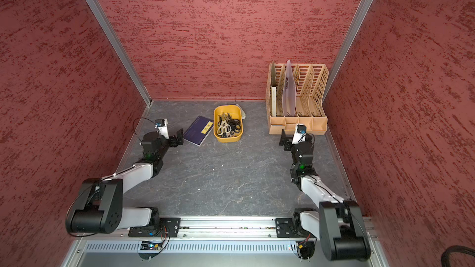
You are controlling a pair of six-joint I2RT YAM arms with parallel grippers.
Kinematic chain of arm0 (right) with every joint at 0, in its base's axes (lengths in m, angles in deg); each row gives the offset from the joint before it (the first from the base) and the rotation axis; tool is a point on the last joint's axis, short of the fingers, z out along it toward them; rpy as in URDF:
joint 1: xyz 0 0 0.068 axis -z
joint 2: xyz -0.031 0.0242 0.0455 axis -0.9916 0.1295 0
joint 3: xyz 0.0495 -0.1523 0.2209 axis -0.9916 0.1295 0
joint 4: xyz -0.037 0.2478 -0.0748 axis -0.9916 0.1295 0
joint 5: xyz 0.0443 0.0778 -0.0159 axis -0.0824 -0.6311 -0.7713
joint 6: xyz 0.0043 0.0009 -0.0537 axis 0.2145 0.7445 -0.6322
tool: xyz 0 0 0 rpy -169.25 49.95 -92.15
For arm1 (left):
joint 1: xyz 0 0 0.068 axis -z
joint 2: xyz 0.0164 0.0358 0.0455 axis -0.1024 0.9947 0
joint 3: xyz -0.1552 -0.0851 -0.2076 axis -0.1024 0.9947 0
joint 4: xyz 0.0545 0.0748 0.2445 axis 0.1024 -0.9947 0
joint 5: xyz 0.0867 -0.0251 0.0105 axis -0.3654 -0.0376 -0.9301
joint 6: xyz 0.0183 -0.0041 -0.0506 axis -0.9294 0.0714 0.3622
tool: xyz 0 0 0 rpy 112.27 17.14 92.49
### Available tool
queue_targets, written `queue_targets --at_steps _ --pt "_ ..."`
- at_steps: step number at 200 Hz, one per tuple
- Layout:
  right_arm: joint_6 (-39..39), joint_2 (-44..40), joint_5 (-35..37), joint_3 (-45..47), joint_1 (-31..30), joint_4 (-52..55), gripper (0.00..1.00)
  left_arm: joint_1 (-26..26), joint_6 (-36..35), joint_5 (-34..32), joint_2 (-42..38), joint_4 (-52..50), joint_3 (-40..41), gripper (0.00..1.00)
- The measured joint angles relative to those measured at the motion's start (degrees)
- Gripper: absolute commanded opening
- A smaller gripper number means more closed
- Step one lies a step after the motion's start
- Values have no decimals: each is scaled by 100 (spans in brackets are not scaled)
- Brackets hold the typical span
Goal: Take the scissors out of the storage box
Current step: Move the storage box to the center of the board.
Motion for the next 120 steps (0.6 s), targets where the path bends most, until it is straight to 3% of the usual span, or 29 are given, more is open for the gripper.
queue_targets --at_steps 42,81,120 --pt "1401 -566 -22 -2210 0 3016 98 761 763 -214 146 -2282 -1733 100" --pt "2546 -179 -439 -2924 -61 5075 99 1056 1659 422 1545 -3956 -3368 100" --pt "3012 560 -24 -3735 -542 7132 98 1316 2155 1049 2815 -5027 -4400 100"
